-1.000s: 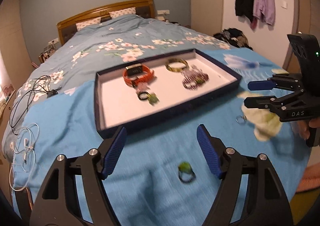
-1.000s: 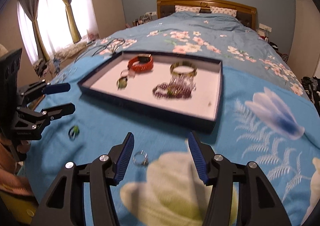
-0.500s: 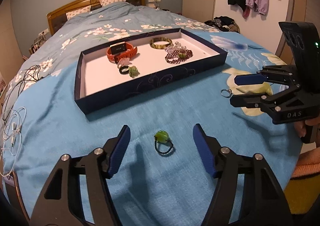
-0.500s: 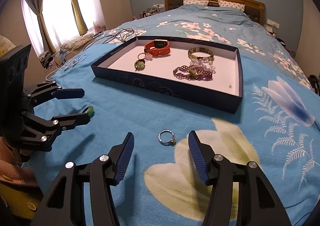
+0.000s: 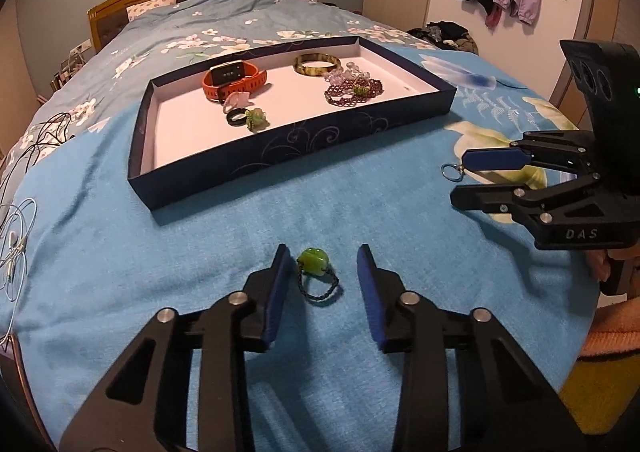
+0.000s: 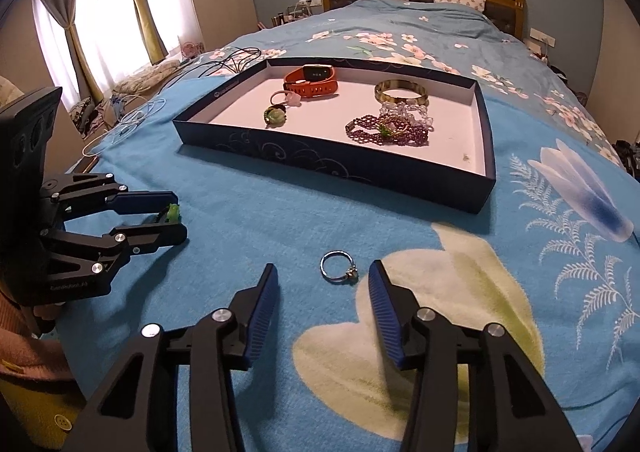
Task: Organize jewelry
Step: 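Grasp the green ring on a black band with the left tool while the right tool grasps the silver ring, then carry the green ring over the box lid with the left tool while the right tool carries the silver ring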
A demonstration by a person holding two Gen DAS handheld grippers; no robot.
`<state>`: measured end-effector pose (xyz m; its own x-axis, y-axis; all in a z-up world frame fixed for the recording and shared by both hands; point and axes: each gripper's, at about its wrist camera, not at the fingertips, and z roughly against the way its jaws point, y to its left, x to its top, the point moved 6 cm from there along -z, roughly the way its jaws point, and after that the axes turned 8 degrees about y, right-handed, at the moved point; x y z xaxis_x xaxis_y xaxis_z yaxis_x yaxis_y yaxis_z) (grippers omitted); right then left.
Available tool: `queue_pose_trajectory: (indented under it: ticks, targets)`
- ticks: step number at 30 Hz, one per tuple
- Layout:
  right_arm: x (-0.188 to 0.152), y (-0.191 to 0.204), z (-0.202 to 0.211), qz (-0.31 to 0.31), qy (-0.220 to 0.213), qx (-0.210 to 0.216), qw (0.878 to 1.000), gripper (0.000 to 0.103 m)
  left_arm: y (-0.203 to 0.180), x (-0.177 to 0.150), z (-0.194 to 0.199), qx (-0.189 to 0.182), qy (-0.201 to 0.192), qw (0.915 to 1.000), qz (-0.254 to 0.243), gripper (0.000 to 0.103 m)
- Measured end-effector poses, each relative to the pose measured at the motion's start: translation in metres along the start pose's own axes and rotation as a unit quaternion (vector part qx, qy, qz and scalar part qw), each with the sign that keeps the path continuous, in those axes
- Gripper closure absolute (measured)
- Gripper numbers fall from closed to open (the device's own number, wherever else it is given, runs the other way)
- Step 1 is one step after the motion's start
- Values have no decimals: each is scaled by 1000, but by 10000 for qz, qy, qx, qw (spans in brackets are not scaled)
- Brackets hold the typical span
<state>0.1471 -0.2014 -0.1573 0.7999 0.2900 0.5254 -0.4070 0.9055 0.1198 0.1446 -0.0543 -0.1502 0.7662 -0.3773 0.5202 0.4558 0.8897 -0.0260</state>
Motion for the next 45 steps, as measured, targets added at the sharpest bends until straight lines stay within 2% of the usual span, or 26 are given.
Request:
queue_pose_trajectory:
  ticks: [10,14,17,18,22,45]
  targets:
    - [3,-3,-3,-59,27,-110,9999,71,2,0,0,-43,-17,10000,60,81]
    - [5,-6,-4,-90,50,-182,9998,85,3,0,0,-58,-28,9999,92,83]
    - [6,-6,-5,-62,53,-210,9997,88,3,0,0,-54,-34,9999,88,83]
    - [7,-6,-5,-36,54,-227,9997,97,3,0,0,-56,-31,9999,91,83]
    - [8,-5,-5,10,48,-241,9997,100,3,0,1,-66,-35,9999,106,83]
    - [11,-6,13,-103,-320,59,9994,100,7,2,5,-6,-122,9997,219,84]
